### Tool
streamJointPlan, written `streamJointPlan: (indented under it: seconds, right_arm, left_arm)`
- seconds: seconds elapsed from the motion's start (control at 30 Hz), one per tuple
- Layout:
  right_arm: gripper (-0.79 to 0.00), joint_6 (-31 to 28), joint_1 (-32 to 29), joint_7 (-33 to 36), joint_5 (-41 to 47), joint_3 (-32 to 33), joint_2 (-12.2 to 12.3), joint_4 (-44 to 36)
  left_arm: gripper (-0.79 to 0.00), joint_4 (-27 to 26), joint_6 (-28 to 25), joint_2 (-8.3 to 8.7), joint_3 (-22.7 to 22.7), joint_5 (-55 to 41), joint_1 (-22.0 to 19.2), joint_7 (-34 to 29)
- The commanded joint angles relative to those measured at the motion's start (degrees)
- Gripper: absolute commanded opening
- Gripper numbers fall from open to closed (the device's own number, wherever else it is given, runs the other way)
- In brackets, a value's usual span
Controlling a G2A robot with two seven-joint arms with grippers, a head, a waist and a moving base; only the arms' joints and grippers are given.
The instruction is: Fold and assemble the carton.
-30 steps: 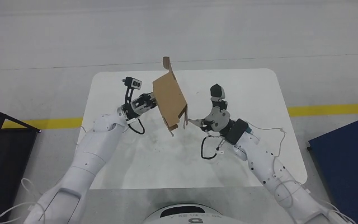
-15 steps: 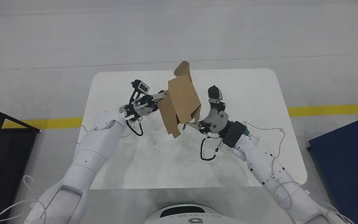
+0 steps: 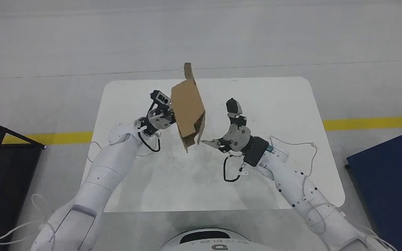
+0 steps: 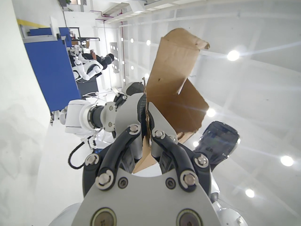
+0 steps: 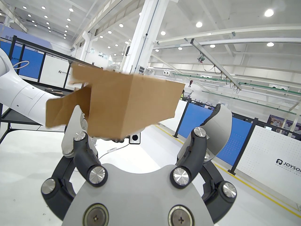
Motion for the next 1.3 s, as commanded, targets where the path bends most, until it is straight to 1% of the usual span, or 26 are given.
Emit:
streamJointPlan:
  seconds: [0.0, 0.07, 0.2, 0.27, 0.37, 0.53, 0.63, 0.73, 1.0, 1.17, 1.27]
  right_arm:
    - [0.0, 0.1, 0.0, 0.2, -0.1, 0.0, -0.1, 0.0]
    - [0.0, 0.1, 0.0, 0.7, -0.5, -0.2, -0.2, -0.2]
    - [0.0, -0.1, 0.1, 1.1, -1.0, -0.6, -0.3, -0.6]
    - [0.0, 0.0, -0.1, -0.3, -0.5, -0.1, -0.3, -0.7]
    - [0.0, 0.3, -1.1, -3.6, 0.4, 1.4, -0.2, -0.9]
    - [0.0, -0.2, -3.1, -6.7, 0.3, 4.0, 0.4, -1.5]
    - [0.0, -0.6, -3.7, -6.8, -0.2, 4.7, 0.6, -2.2]
    - [0.0, 0.0, -3.9, -5.7, -2.6, 4.9, 0.7, -2.9]
    - [0.0, 0.4, -4.5, -6.0, -3.7, 4.9, 0.6, -4.1]
    - [0.0, 0.1, -4.0, -4.7, -4.3, 4.4, 0.4, -4.0]
    - [0.0, 0.2, -3.7, -2.8, -4.6, 4.1, 0.3, -3.6]
  left_arm:
    - [-0.785, 0.5, 0.8, -0.22, -0.1, -1.5, 0.0, -1.1]
    - [-0.785, 1.1, 1.6, -0.43, -0.1, -2.1, -0.2, -2.1]
    - [-0.785, 2.1, 1.5, -0.71, -0.1, -1.0, -0.7, -2.7]
    - [-0.785, 2.6, 1.0, -0.79, -0.1, 0.1, -1.0, -2.8]
    - [-0.785, 3.4, -0.7, -0.72, 0.3, 4.7, -1.7, -2.1]
    - [-0.785, 3.2, 0.1, -0.93, 0.3, 5.3, -1.5, -2.5]
    - [-0.785, 3.1, 0.0, -1.01, 0.4, 6.8, -1.6, -2.5]
    - [-0.785, 3.0, -1.0, -1.12, 0.5, 8.2, -1.5, -2.3]
    - [-0.785, 3.1, -1.2, -1.29, 0.2, 9.6, -1.3, -2.3]
    - [-0.785, 2.8, -0.9, -1.33, 0.0, 10.3, -1.2, -3.0]
    - [-0.785, 2.5, -0.2, -1.43, -0.2, 9.6, -0.9, -3.7]
